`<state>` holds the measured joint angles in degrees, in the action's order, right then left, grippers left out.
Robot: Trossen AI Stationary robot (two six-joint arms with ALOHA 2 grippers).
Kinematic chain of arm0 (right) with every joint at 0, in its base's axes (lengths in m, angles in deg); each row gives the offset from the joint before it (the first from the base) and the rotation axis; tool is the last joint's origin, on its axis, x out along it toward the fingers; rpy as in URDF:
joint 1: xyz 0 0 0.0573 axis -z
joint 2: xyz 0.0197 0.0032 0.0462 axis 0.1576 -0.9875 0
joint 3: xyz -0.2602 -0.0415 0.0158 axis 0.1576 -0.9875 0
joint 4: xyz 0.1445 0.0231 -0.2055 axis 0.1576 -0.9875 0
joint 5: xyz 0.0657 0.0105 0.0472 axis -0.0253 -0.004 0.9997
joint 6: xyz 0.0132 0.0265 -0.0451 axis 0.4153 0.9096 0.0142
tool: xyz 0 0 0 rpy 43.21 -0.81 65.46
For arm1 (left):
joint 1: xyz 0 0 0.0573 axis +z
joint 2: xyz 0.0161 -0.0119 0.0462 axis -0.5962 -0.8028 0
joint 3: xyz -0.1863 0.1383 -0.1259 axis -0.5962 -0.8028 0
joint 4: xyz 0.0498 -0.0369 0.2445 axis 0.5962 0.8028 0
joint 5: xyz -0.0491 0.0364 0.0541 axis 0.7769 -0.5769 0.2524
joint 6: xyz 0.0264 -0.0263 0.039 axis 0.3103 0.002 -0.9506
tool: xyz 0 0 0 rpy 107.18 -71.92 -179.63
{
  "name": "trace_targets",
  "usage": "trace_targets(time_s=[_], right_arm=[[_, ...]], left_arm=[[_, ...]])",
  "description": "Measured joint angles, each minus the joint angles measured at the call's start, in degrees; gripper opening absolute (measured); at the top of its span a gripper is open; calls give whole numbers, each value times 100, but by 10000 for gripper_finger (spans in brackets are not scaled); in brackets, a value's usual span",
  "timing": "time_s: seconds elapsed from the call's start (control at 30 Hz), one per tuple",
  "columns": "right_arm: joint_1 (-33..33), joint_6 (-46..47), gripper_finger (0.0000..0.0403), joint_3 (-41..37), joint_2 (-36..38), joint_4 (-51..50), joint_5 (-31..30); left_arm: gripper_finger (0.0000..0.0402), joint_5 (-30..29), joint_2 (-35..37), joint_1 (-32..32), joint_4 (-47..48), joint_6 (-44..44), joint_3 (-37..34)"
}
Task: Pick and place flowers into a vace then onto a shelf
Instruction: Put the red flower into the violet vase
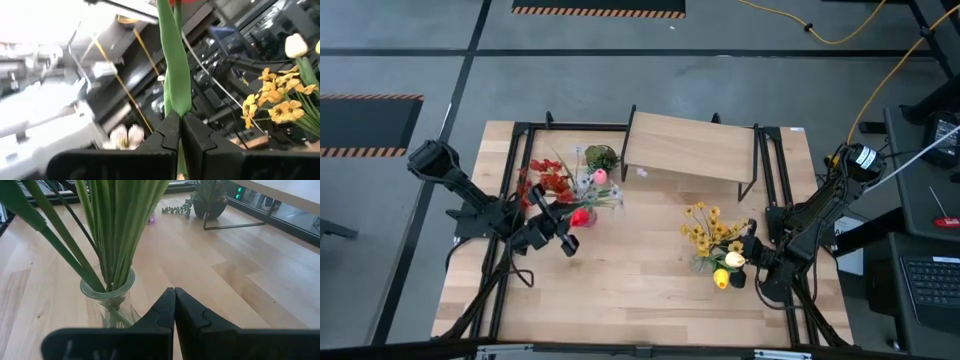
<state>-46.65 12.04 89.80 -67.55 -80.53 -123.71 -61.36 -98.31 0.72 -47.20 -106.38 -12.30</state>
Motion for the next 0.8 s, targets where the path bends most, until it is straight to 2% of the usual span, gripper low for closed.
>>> trace_targets(time_s=[0.13, 0.23, 0.63, 0.8], right_arm=[[1, 0, 12, 0, 0, 2, -4], [2, 0, 12, 0, 0, 4, -4], [2, 0, 12, 0, 0, 6, -9], [2, 0, 12, 0, 0, 8, -11]], left_arm=[[3, -16, 0, 0, 9, -292, 0], [3, -214, 0, -2, 46, -217, 0], [3, -227, -2, -4, 218, 108, 10], [3, -528, 0, -168, 658, 65, 495]])
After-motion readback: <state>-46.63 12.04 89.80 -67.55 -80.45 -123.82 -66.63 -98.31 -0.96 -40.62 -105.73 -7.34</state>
